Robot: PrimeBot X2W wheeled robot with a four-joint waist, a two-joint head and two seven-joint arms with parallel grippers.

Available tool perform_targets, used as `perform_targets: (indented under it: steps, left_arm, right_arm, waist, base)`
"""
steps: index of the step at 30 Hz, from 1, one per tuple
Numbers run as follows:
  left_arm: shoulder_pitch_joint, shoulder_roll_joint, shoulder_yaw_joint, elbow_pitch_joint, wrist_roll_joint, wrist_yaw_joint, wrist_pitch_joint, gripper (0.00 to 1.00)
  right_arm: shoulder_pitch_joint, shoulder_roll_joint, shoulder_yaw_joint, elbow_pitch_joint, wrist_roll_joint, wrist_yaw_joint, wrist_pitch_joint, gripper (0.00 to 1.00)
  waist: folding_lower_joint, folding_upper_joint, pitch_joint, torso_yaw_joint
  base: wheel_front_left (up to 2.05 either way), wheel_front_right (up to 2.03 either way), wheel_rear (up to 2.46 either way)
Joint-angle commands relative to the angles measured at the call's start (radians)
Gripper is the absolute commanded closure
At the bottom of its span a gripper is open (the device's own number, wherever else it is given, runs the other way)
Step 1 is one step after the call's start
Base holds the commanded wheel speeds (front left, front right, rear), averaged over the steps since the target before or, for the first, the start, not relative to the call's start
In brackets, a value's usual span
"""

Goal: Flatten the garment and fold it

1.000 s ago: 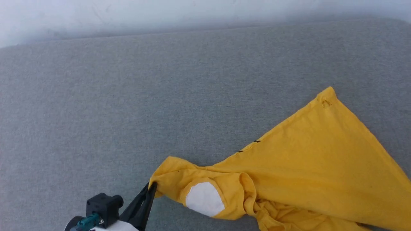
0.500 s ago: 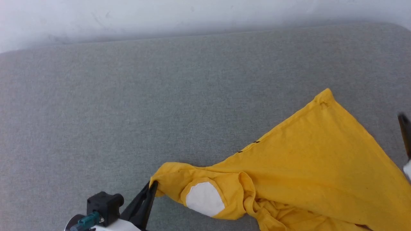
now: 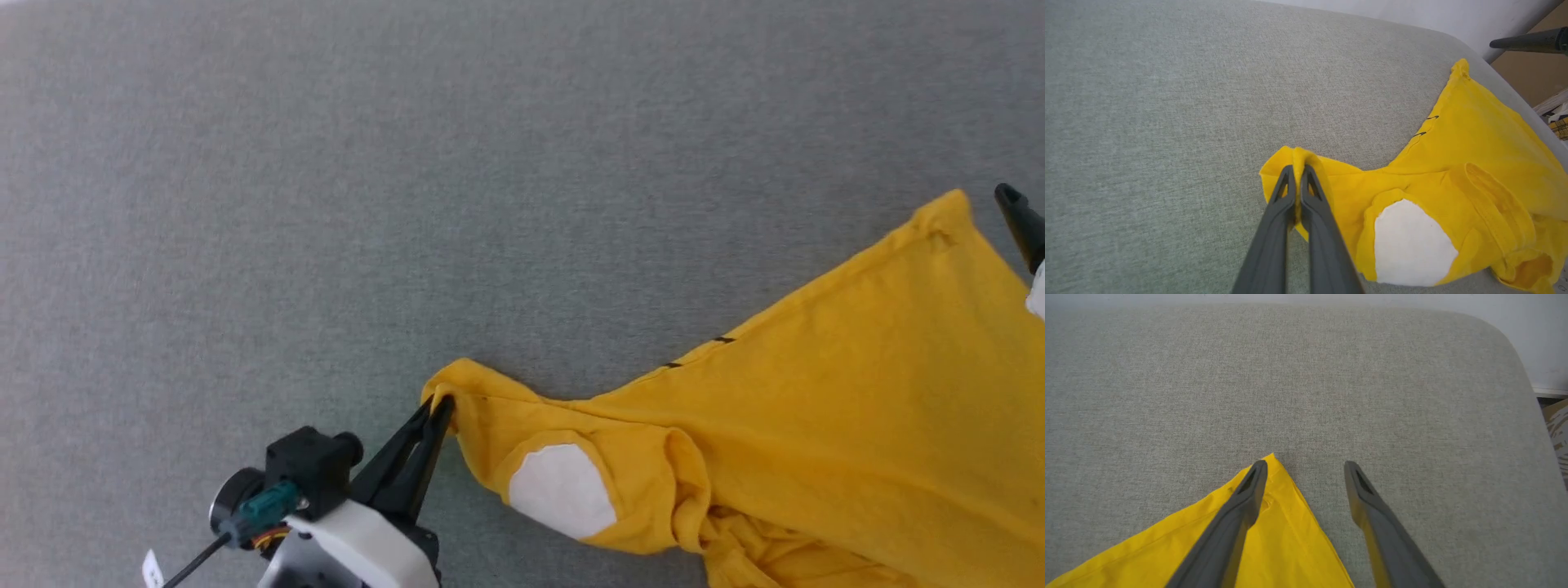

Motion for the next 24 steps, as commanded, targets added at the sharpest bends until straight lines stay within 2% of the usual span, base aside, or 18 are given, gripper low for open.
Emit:
perform_targets:
  steps: [1,9,10,11,12,13,18,24]
  left_arm:
    - [-0.025,-0.011,-0.007,0.011,0.015,-0.011,-0.004,1.00]
    - [-0.051,-0.027,-0.019,0.041,0.016,-0.022,-0.010,1.00]
    - [-0.050,-0.027,-0.018,0.042,0.016,-0.021,-0.011,1.00]
    - [-0.049,-0.026,-0.018,0.043,0.015,-0.020,-0.011,1.00]
    - [-0.047,-0.025,-0.017,0.043,0.013,-0.019,-0.011,1.00]
    - [-0.045,-0.024,-0.016,0.043,0.012,-0.018,-0.011,1.00]
    - [-0.040,-0.018,-0.008,0.041,0.007,-0.012,-0.012,1.00]
    - [-0.059,-0.008,0.018,0.058,-0.001,-0.016,-0.031,1.00]
  right_arm:
    - [-0.020,-0.017,0.011,0.031,-0.010,-0.001,0.008,0.00]
    - [-0.006,-0.053,0.082,0.136,0.038,-0.001,0.061,0.00]
    - [-0.001,-0.056,0.084,0.149,0.042,-0.001,0.078,0.14]
    - [0.005,-0.058,0.086,0.158,0.041,-0.001,0.093,0.61]
    - [0.008,-0.059,0.081,0.165,0.036,-0.001,0.104,0.96]
    - [0.011,-0.055,0.072,0.172,0.028,-0.001,0.112,1.00]
    - [0.015,-0.036,0.043,0.176,-0.001,-0.001,0.115,1.00]
    - [0.006,0.011,0.023,0.157,-0.002,-0.001,0.025,1.00]
  waist:
    - [-0.0004,0.0000,0.077,0.077]
    - [-0.0004,0.0000,0.089,0.116]
    - [-0.0004,0.0000,0.087,0.116]
    - [-0.0004,0.0000,0.085,0.116]
    - [-0.0004,0.0000,0.082,0.115]
    - [-0.0004,0.0000,0.079,0.114]
    - [-0.0004,0.0000,0.058,0.097]
    - [-0.0004,0.0000,-0.015,0.047]
  base:
    - [0.00,0.00,0.00]
    - [0.00,0.00,0.00]
    - [0.00,0.00,0.00]
    - [0.00,0.00,0.00]
    - [0.00,0.00,0.00]
    - [0.00,0.00,0.00]
    - [0.00,0.00,0.00]
    - [0.00,0.00,0.00]
